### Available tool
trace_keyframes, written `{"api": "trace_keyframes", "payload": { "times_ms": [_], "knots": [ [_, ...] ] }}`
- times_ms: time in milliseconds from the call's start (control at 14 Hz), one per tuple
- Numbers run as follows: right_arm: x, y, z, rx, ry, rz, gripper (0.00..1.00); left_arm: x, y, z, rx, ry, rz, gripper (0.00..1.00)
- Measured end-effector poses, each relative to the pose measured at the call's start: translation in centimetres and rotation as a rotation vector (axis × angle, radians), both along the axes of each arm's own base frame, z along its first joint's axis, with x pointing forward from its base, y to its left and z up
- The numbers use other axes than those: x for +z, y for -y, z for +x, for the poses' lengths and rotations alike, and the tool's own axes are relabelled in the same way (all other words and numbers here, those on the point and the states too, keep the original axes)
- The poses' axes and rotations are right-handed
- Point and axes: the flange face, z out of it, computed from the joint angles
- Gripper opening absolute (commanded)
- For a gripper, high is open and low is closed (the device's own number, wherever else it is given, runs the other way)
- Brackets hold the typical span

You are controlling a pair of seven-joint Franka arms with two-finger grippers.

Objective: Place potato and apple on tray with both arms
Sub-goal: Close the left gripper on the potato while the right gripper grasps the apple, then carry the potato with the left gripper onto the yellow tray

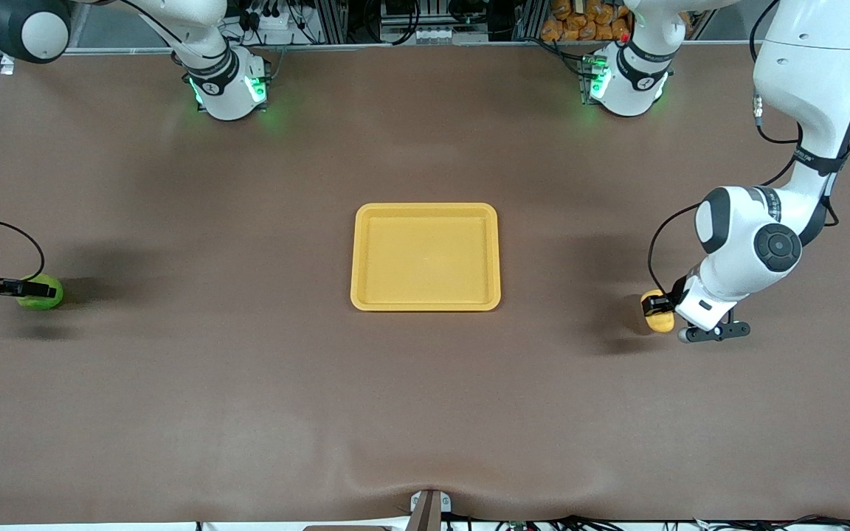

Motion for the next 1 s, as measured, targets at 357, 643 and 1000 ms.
{"api": "trace_keyframes", "payload": {
  "times_ms": [357, 643, 1000],
  "knots": [
    [-0.6, 0.2, 0.1, 0.052, 0.013, 0.004, 0.0, 1.6, 2.6, -0.1, -0.043, -0.021, -0.012, 0.0],
    [-0.5, 0.2, 0.1, 0.059, 0.015, 0.005, 0.0, 4.5, 6.1, 0.4, -0.1, -0.073, -0.024, 0.0],
    [1.8, -0.1, 1.4, 0.079, -0.003, 0.034, 0.0, 7.0, 10.4, 0.1, -0.161, -0.111, -0.028, 0.0]
  ]
}}
